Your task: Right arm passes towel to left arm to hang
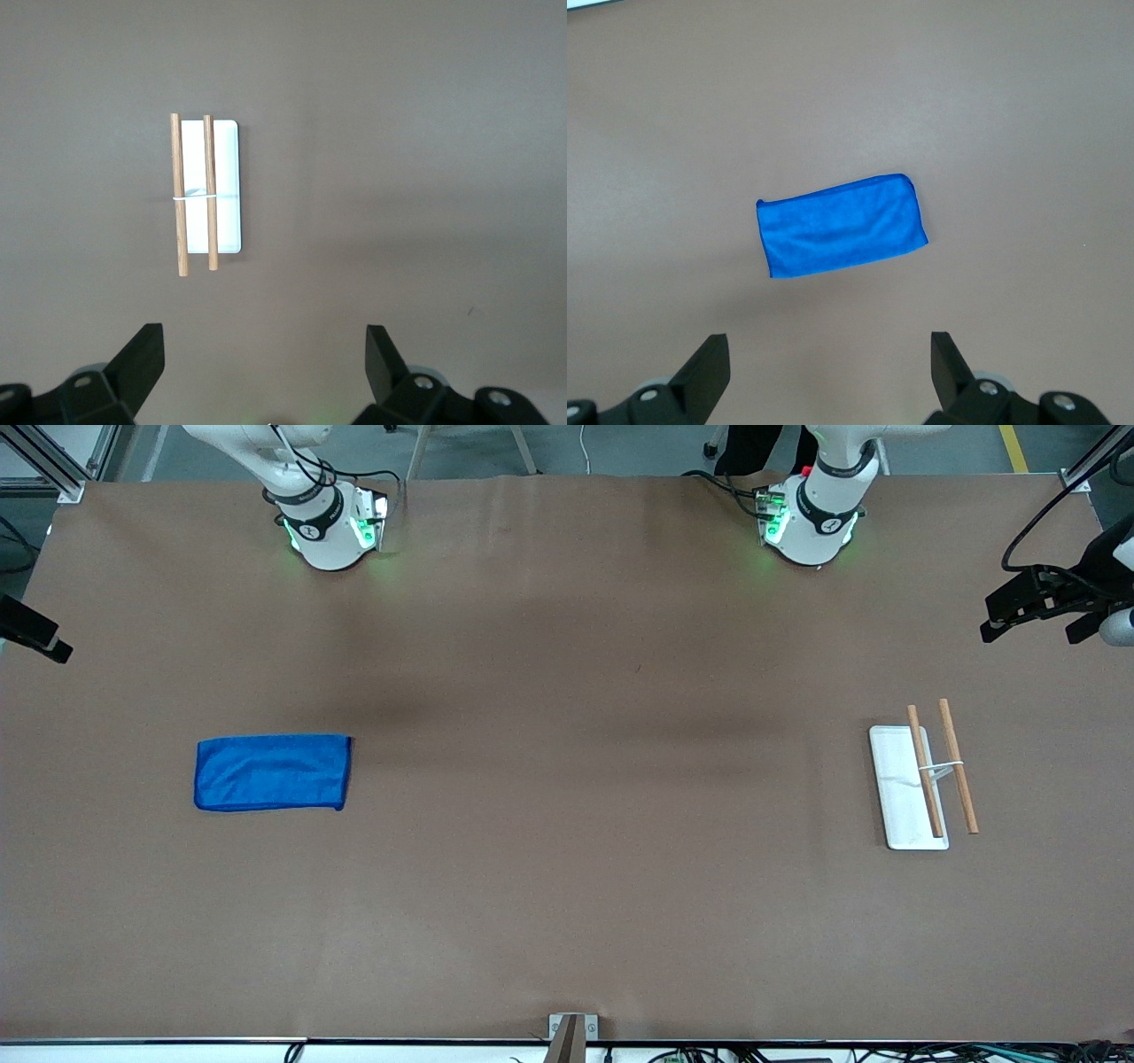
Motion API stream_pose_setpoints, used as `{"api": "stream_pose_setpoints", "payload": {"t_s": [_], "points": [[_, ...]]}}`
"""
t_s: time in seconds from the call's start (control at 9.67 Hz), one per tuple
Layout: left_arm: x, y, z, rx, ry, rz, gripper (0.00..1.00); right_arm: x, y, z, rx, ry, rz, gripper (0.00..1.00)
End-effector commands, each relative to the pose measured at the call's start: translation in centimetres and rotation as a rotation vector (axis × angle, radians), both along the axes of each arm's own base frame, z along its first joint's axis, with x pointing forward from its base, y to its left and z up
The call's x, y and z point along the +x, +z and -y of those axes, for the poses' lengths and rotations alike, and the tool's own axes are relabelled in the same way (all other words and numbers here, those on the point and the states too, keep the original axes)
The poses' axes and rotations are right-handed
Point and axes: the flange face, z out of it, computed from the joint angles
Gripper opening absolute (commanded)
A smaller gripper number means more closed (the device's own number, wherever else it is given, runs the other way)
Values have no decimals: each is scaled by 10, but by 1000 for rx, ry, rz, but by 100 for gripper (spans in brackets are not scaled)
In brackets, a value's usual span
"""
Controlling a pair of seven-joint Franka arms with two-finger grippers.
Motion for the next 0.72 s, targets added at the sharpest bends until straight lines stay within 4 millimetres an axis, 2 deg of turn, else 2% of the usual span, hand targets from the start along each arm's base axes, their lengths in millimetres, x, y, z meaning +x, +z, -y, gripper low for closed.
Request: {"api": "stream_pose_setpoints", "payload": {"t_s": [0.0,0.41,0.52,0.62], "points": [[-2,-10,-2,4,-2,-27,100,-2,1,4,10,0,0,100],[-1,-11,-7,5,2,-30,100,-2,-2,4,10,1,-5,100],[-1,-11,-9,5,5,-30,100,-1,-12,1,14,5,-28,100],[-1,-11,-7,5,1,-30,100,-1,-37,2,18,5,-69,100]]}}
